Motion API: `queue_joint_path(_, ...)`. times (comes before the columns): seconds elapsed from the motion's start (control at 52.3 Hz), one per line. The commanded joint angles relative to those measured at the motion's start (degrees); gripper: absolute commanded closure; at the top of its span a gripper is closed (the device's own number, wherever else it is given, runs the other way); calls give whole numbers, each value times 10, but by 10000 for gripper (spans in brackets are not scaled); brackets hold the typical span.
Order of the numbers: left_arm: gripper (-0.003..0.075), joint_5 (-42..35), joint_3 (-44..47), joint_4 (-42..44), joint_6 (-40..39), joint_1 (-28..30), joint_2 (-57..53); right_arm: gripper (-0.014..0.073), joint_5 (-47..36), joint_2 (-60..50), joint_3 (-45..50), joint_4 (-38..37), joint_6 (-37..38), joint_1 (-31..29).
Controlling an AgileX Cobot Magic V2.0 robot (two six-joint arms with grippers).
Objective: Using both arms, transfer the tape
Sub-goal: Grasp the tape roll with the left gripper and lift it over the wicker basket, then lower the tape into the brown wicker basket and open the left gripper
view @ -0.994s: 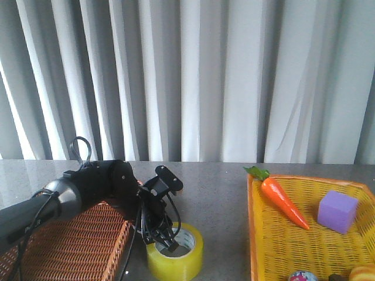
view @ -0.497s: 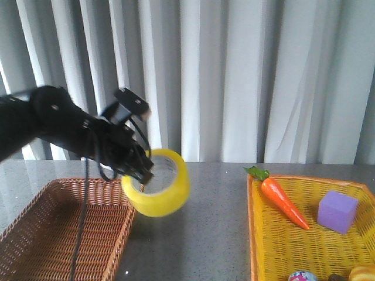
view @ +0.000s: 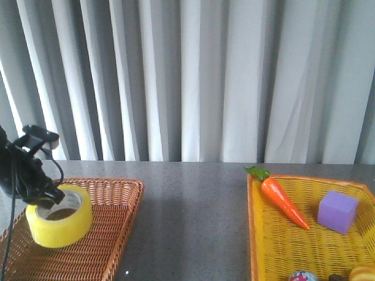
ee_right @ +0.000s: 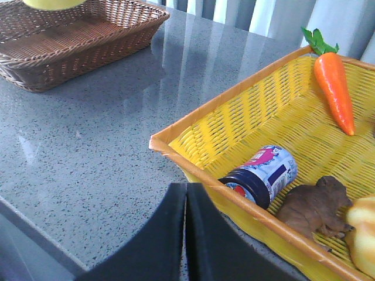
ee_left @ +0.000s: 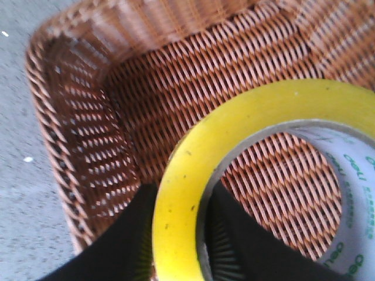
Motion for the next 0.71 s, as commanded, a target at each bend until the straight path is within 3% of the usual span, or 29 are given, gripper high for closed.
queue_joint_path(0.0,727,-23,8,-24,-12,-2,-3,599,-37,4,-16,4,16,-1)
queue_joint_path(0.459,713,-13,34,-53,-33,-2,30,599,-33,4,-16,4,17,-1)
queue_joint_path(0.688,620,0,34,-53,-47,-2,30,599,-33,4,-16,4,17,-1)
